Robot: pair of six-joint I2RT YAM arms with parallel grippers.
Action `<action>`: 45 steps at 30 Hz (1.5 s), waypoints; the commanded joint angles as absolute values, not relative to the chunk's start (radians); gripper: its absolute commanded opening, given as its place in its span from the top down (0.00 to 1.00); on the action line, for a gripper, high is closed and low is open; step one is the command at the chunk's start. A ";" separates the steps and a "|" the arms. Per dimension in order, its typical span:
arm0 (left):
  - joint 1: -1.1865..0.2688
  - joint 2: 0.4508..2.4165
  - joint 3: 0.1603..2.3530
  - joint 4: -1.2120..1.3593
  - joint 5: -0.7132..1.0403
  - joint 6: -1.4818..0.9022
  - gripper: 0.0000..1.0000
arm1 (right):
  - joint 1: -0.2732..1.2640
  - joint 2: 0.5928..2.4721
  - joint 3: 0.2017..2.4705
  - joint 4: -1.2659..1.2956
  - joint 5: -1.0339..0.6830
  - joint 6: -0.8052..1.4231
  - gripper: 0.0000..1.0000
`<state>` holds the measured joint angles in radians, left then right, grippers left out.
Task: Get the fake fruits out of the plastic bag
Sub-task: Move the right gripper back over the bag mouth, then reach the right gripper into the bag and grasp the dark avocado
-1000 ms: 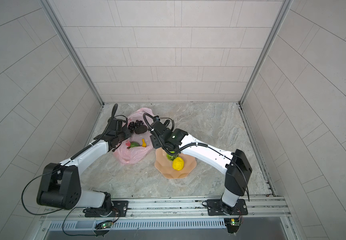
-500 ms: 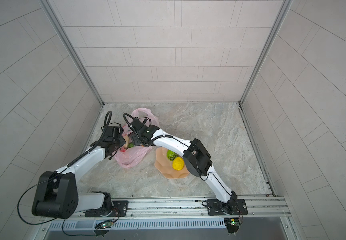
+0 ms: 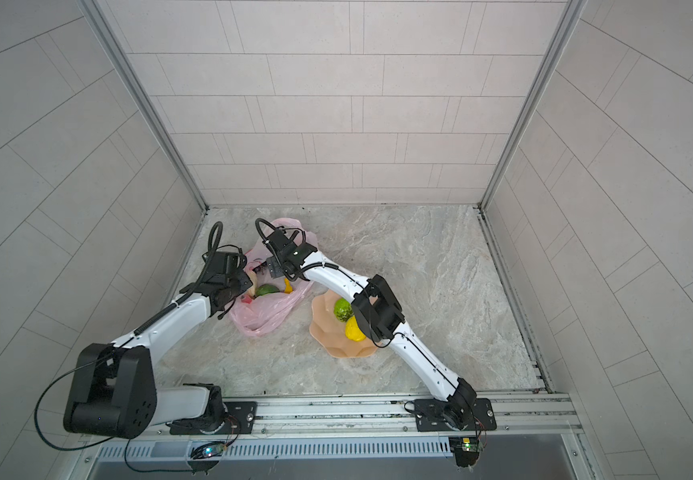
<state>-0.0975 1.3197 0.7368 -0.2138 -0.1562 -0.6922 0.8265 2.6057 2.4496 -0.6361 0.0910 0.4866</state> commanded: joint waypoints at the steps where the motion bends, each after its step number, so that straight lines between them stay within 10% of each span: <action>1: -0.097 1.326 0.738 -0.207 -0.155 -0.702 1.00 | 0.819 2.623 2.472 -0.591 0.070 0.487 0.11; 27: -0.099 1.329 0.733 -0.198 -0.179 -0.693 1.00 | 0.802 2.853 2.703 -0.494 -0.020 0.472 0.09; 45: -0.098 1.322 0.730 -0.204 -0.207 -0.685 1.00 | 0.803 2.751 2.666 -0.613 -0.044 0.515 0.28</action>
